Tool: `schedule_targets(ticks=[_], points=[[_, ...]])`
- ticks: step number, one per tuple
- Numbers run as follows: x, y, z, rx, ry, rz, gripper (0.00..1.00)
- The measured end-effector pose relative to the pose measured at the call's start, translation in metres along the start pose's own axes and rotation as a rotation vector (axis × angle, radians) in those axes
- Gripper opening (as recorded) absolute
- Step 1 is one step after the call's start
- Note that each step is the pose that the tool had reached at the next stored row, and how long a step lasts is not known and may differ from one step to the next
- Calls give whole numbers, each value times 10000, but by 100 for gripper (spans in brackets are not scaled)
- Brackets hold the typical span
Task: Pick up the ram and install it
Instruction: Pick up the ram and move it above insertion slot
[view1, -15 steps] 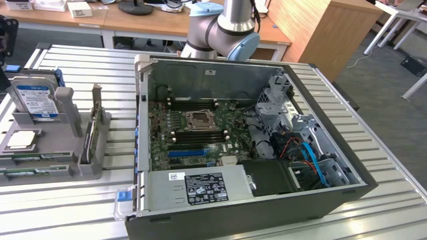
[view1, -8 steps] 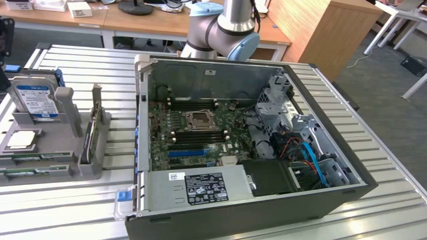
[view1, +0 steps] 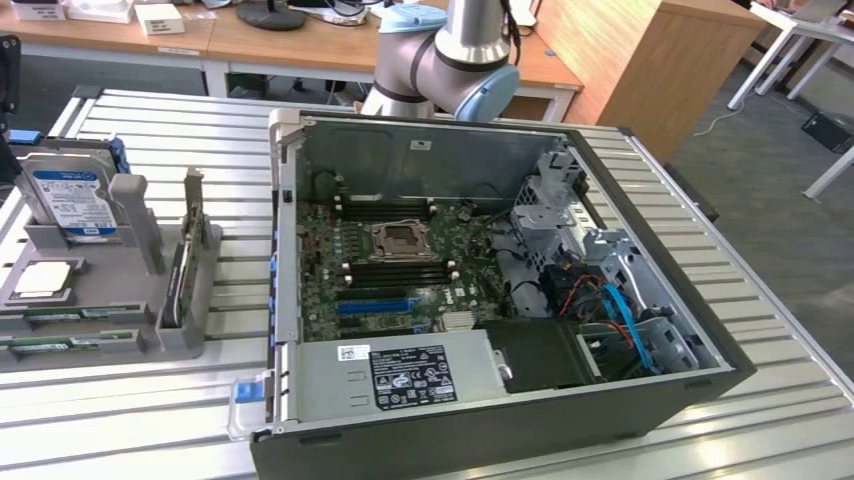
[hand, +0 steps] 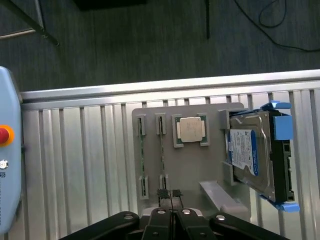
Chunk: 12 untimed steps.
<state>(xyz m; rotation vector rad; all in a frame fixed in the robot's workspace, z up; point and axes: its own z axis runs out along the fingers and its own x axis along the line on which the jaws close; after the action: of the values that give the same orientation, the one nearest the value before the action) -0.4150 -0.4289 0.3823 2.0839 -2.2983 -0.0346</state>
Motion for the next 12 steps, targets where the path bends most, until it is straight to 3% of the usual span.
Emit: schedule_targets(ticks=[12], points=[[0,0,4,57,-21,-222,11]])
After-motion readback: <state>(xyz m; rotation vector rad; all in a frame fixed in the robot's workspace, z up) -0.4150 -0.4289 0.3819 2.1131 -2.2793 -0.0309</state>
